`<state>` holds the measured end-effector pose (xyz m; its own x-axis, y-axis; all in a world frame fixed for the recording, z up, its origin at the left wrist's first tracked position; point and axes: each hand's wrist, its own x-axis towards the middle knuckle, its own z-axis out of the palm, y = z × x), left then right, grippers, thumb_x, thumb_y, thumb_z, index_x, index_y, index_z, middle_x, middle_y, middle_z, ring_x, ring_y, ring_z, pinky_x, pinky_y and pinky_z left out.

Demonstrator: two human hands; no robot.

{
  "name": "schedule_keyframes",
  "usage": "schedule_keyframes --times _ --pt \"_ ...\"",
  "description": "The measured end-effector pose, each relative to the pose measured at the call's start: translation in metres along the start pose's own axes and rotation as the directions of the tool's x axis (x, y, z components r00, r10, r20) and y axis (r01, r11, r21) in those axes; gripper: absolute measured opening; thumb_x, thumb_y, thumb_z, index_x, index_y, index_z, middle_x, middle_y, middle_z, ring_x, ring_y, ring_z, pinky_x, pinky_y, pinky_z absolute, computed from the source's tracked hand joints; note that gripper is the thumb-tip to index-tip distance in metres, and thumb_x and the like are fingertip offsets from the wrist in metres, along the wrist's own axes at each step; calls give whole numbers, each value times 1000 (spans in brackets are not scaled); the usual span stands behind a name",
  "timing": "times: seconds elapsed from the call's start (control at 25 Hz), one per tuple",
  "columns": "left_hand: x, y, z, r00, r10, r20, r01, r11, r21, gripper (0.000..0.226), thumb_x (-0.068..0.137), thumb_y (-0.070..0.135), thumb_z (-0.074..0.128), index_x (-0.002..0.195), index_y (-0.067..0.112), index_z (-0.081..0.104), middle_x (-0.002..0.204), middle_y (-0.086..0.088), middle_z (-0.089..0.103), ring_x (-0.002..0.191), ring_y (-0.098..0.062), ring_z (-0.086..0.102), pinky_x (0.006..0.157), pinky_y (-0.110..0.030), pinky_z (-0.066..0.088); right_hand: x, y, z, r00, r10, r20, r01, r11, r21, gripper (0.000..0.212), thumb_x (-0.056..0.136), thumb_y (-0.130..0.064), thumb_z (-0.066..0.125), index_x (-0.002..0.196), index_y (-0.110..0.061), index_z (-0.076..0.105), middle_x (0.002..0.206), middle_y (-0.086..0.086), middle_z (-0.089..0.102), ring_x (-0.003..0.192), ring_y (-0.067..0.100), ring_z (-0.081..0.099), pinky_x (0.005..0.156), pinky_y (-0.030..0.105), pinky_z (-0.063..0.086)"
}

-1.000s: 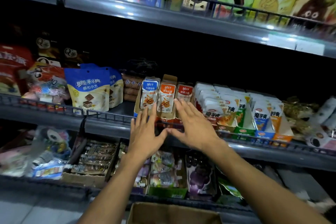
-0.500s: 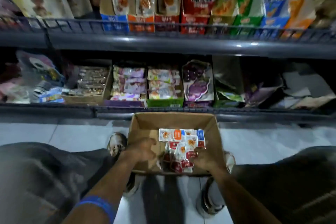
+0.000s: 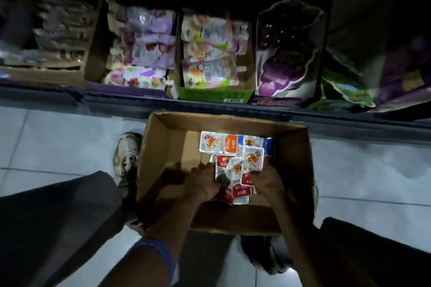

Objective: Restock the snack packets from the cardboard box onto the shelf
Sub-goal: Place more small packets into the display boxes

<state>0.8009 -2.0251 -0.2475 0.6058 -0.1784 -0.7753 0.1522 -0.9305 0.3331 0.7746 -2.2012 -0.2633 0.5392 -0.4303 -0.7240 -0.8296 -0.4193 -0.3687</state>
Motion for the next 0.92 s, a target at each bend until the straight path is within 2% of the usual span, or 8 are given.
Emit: schedule_keyframes --times 0.2,0.28,0.36,0.44,0.6,0.68,0.8,0.92 --pt "44 -11 33 984 -153 88 176 876 -449 82 62 62 77 133 32 47 129 2 59 117 -24 59 98 -43 51 13 0 22 999 49 0 -49 998 -30 69 76 -19 80 134 -11 45 131 11 58 118 29 57 81 27 44" --pt "48 -16 38 979 -164 120 203 782 -590 70 60 50 83 122 30 59 121 3 68 108 -18 65 94 -41 54 8 0 32 997 65 48 -65 998 -5 82 68 -14 85 137 -10 41 130 11 57 118 27 56 80 24 43" --pt "41 -12 34 979 -135 154 204 707 -677 48 73 22 84 117 26 66 119 3 70 108 -17 65 98 -38 52 0 0 43 991 69 110 -80 992 101 74 65 -8 87 128 -6 49 122 7 61 110 21 59 73 17 42" --pt "37 -12 31 979 -118 168 203 667 -717 46 75 12 82 116 25 66 115 6 68 109 -17 63 99 -35 51 -4 -4 47 977 38 208 -72 985 159 60 73 -5 80 125 -8 53 118 -1 59 106 14 56 75 15 42" --pt "32 -17 27 975 -95 199 217 575 -789 52 70 4 85 114 23 65 113 2 70 110 -21 64 99 -39 50 -5 -8 34 939 -13 343 -43 987 154 50 84 -10 63 132 -19 53 129 3 57 114 22 54 91 32 49" --pt "23 -19 19 976 -66 209 210 550 -808 46 72 4 84 106 26 65 107 2 70 105 -19 65 90 -34 53 -7 -5 30 959 -56 276 6 984 177 43 85 -10 63 127 -17 56 121 1 59 107 20 56 85 29 51" --pt "1 -19 4 971 -9 237 209 506 -837 42 73 9 85 104 27 63 106 -1 73 96 -22 71 78 -35 57 -21 -5 28 999 -8 -39 21 929 370 42 72 -24 80 110 -17 64 113 1 66 106 25 62 93 40 50" --pt "-22 -21 -10 982 71 173 128 419 -899 48 74 8 83 117 19 65 109 -7 75 95 -25 74 82 -40 59 -41 -9 17 999 -11 48 -17 841 540 46 68 -49 80 107 -31 63 108 -2 70 99 24 68 90 45 54"
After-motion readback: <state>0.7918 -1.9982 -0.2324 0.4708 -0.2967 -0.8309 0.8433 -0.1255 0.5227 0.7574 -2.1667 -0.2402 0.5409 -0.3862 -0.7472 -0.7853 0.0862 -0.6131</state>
